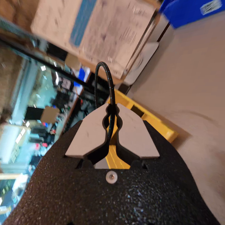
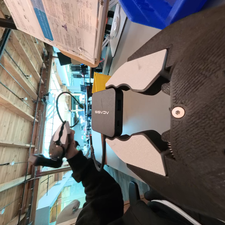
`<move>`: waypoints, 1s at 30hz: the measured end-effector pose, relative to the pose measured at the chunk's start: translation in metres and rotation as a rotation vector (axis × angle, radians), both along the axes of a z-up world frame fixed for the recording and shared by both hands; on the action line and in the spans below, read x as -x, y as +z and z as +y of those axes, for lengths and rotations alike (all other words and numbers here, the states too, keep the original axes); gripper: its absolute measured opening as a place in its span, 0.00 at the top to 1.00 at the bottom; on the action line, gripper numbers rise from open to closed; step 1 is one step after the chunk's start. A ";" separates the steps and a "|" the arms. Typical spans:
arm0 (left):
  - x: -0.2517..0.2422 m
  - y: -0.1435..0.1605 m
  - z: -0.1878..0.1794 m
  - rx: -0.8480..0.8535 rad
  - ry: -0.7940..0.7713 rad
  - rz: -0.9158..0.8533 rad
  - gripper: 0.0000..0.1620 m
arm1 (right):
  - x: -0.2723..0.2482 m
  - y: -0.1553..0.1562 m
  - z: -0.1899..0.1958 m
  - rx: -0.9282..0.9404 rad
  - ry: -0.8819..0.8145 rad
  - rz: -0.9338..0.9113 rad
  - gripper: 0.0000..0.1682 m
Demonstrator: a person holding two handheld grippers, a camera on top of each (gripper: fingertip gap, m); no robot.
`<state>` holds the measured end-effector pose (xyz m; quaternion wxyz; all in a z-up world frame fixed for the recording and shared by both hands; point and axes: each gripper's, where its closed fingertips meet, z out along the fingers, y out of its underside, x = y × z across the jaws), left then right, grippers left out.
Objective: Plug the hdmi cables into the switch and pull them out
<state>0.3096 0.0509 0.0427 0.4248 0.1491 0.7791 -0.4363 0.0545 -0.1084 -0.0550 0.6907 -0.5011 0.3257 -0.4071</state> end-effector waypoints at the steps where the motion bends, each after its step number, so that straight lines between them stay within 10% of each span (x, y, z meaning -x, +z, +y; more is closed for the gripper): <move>1: 0.017 0.002 -0.009 0.005 -0.055 -0.044 0.96 | 0.004 0.006 -0.001 -0.021 0.008 -0.034 0.57; 10: 0.151 -0.154 -0.057 -0.239 -0.575 0.021 0.96 | 0.028 0.029 -0.026 -0.170 -0.023 -0.184 0.57; 19: 0.187 -0.222 -0.001 -0.372 -0.731 0.200 0.95 | 0.030 0.026 -0.021 -0.154 -0.030 -0.174 0.57; 26: 0.193 -0.213 0.021 -0.308 -0.656 0.501 0.79 | 0.025 0.016 -0.005 -0.060 0.009 -0.125 0.57; 30: 0.133 -0.205 0.009 -0.114 -0.193 0.696 0.74 | 0.020 0.010 -0.001 0.007 -0.023 -0.102 0.57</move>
